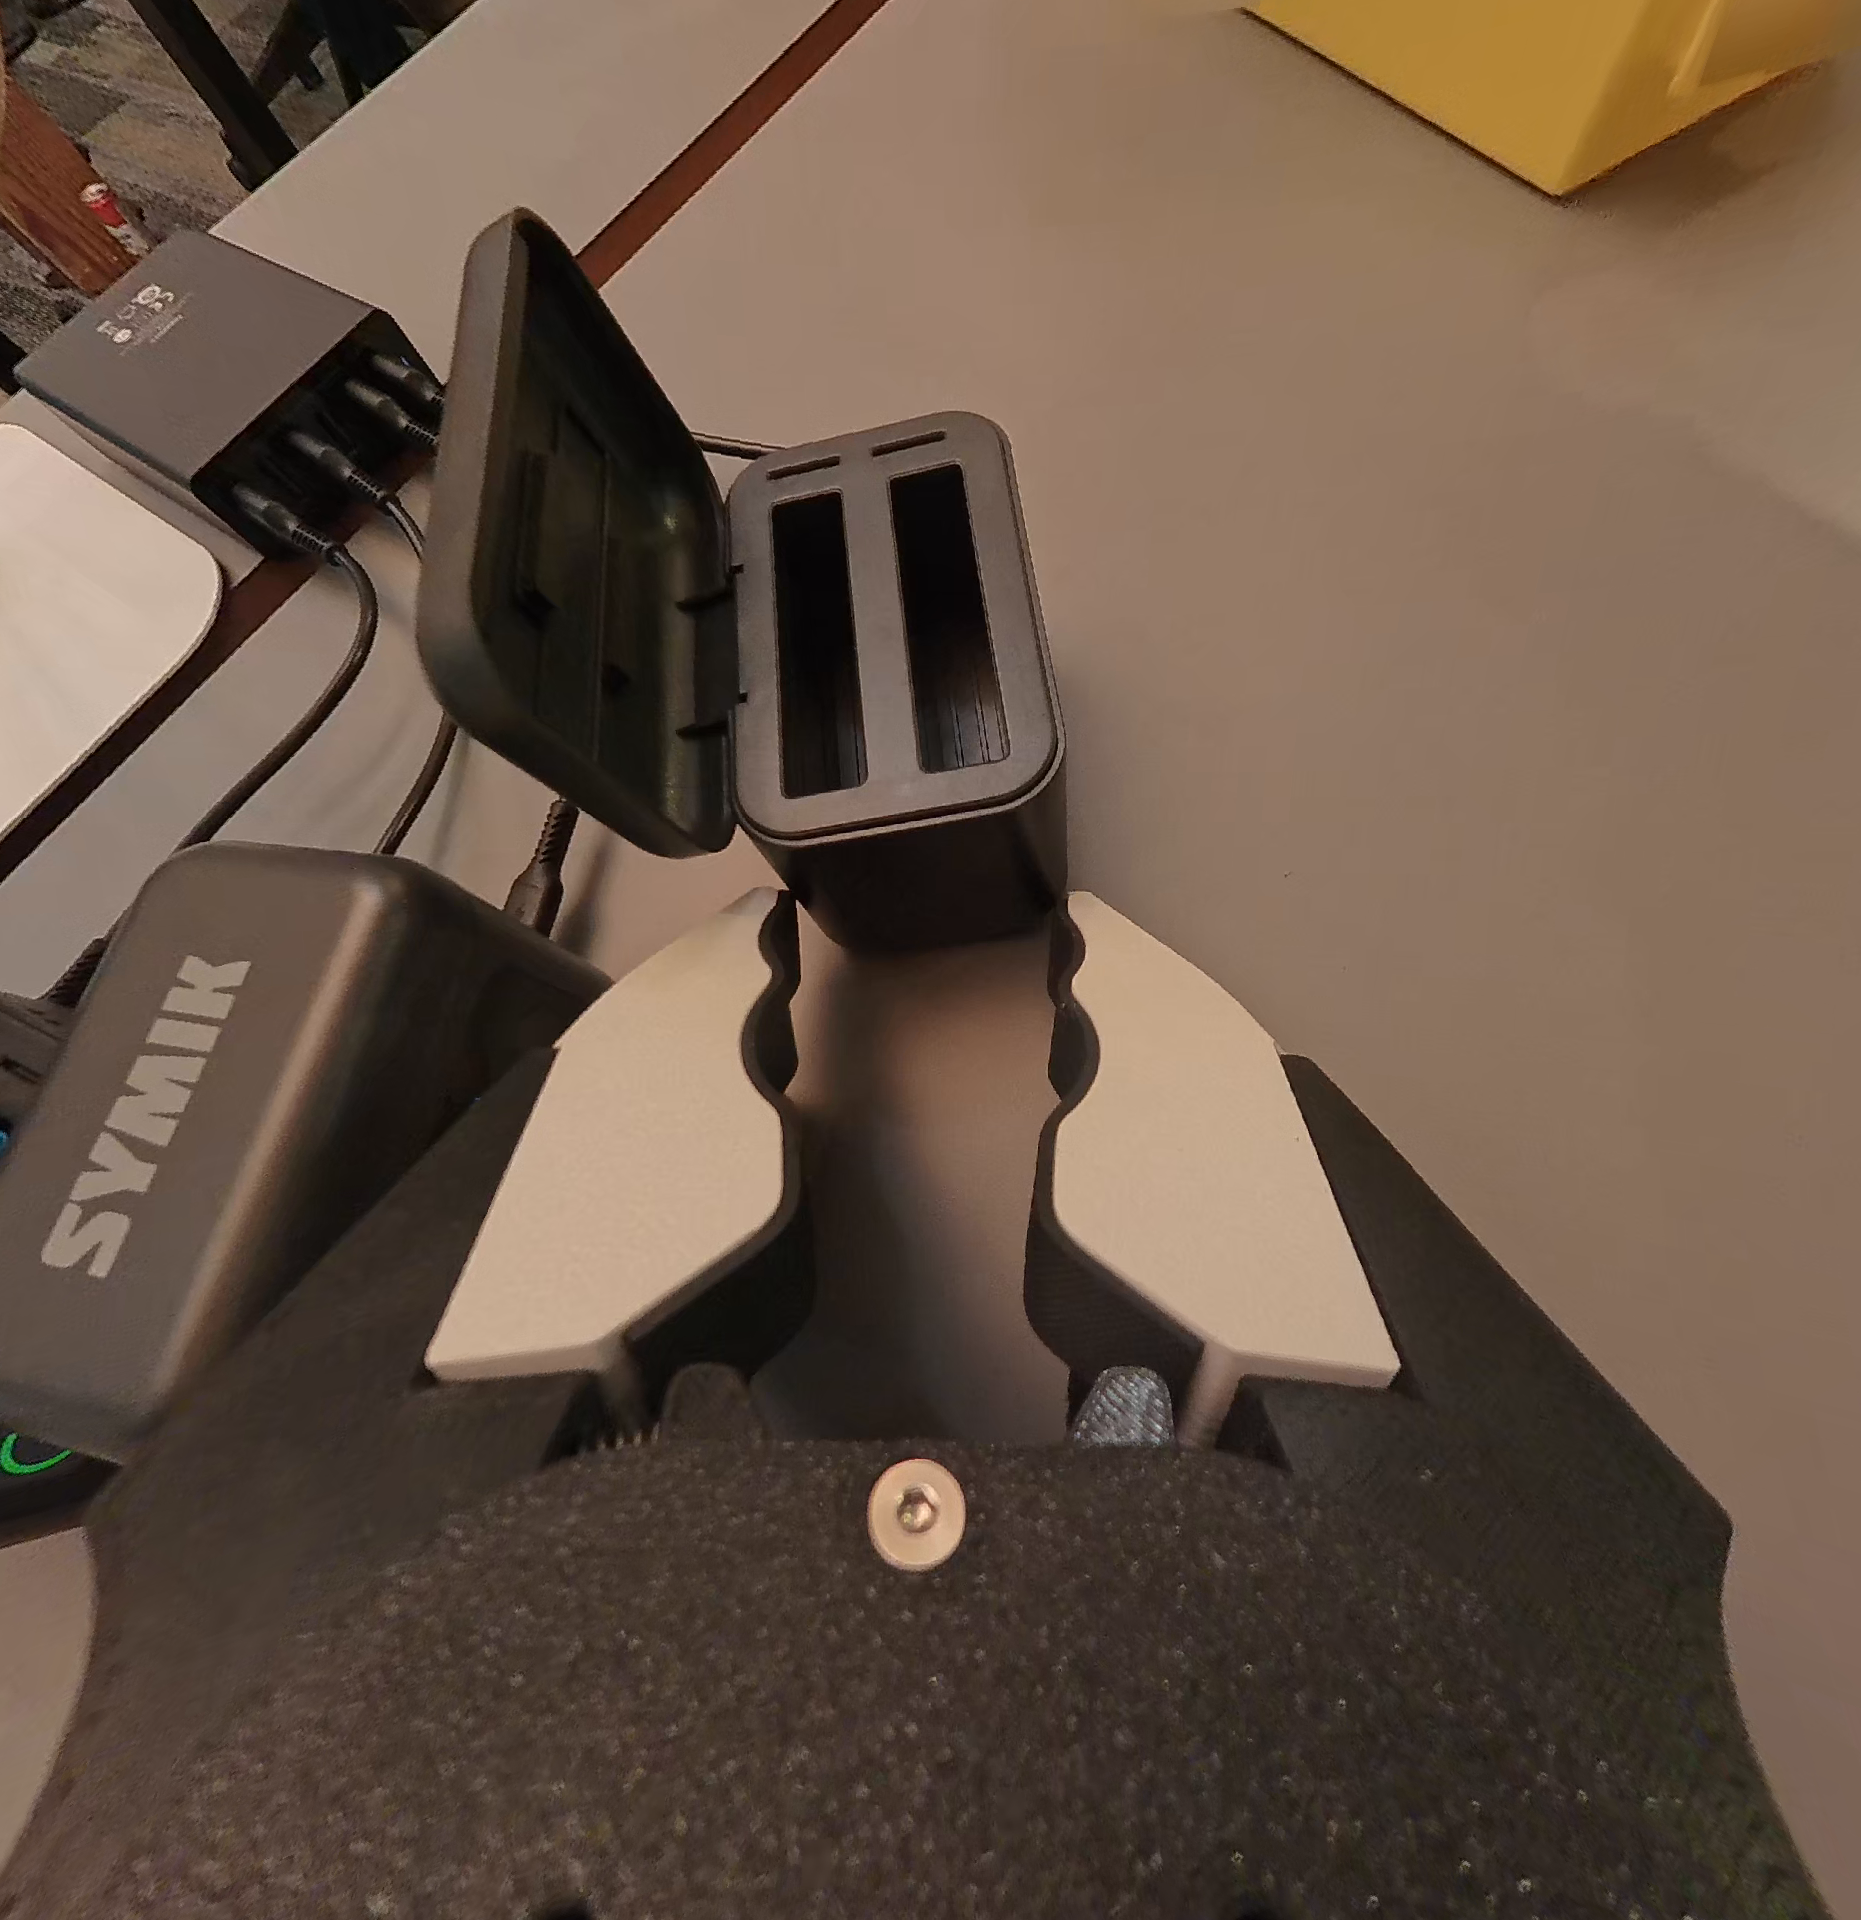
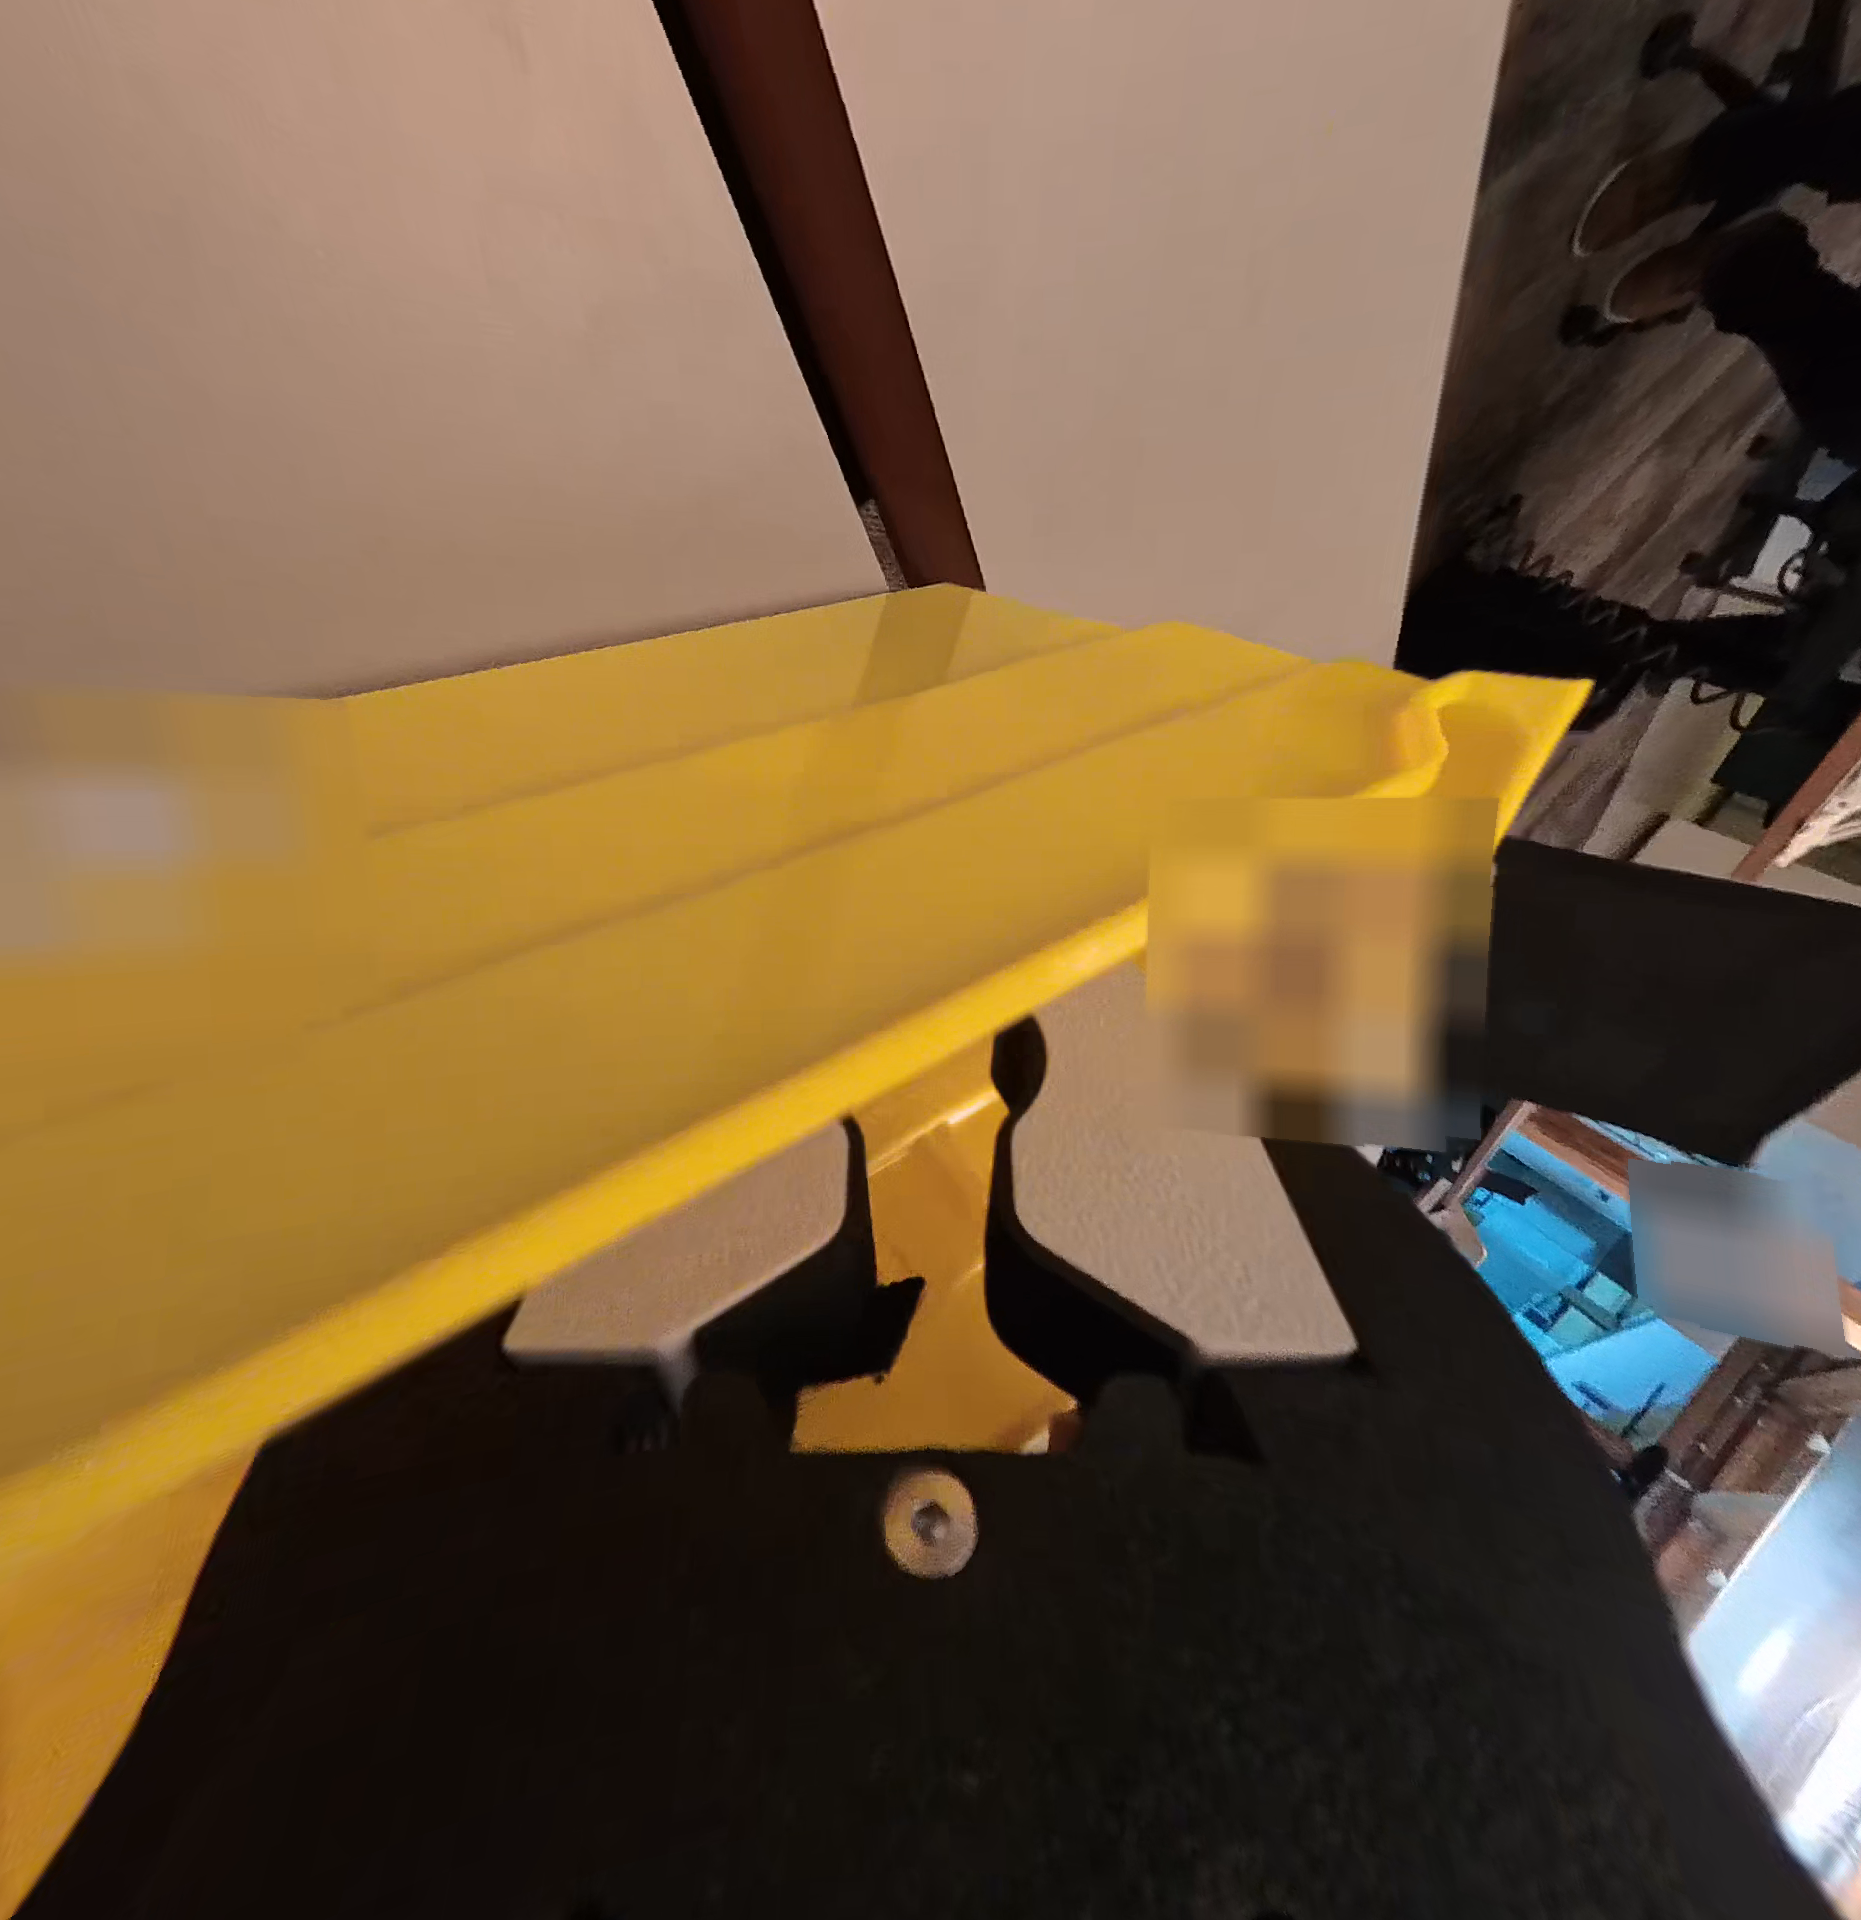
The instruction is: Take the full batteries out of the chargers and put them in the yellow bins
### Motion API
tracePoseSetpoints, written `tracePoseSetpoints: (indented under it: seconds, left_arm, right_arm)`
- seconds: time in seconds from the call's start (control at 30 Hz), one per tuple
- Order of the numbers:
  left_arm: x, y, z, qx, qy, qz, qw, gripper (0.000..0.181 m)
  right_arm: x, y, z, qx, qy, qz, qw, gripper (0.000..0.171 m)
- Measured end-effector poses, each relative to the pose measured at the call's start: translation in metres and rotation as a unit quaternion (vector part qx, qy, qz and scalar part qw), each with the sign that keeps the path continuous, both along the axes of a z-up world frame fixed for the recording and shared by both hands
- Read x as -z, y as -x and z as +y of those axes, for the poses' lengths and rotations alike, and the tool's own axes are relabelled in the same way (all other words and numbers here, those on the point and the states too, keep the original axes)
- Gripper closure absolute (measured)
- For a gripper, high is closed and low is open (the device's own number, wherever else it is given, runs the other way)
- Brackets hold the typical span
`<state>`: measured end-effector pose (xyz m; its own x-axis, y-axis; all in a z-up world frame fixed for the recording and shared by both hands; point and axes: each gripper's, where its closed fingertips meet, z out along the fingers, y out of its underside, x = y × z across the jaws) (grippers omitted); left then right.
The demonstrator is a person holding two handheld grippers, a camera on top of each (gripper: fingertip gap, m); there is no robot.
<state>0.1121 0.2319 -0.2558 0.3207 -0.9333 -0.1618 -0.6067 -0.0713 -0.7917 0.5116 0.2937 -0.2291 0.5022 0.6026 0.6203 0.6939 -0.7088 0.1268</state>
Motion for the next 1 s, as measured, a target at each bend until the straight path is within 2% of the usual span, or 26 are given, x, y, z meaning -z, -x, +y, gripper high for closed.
tracePoseSetpoints:
  seconds: [0.03, 0.43, 0.73, 1.0]
  left_arm:
    - [0.000, 0.000, 0.000, 0.000, 0.000, 0.000, 1.000, 0.135]
    - [0.001, 0.000, 0.000, 0.001, 0.006, 0.000, 1.000, 0.135]
    - [0.001, 0.000, 0.000, 0.001, 0.006, 0.000, 1.000, 0.136]
    - [0.000, 0.000, 0.000, 0.002, 0.006, 0.000, 1.000, 0.136]
  right_arm:
    - [0.000, 0.001, -0.001, -0.003, 0.004, 0.009, 1.000, 0.154]
    - [0.002, 0.007, -0.008, 0.048, 0.093, 0.180, 0.978, 0.157]
    - [-0.003, -0.007, 0.005, 0.038, 0.047, 0.126, 0.990, 0.155]
    - [-0.002, -0.007, 0.011, -0.001, 0.021, 0.066, 0.998, 0.154]
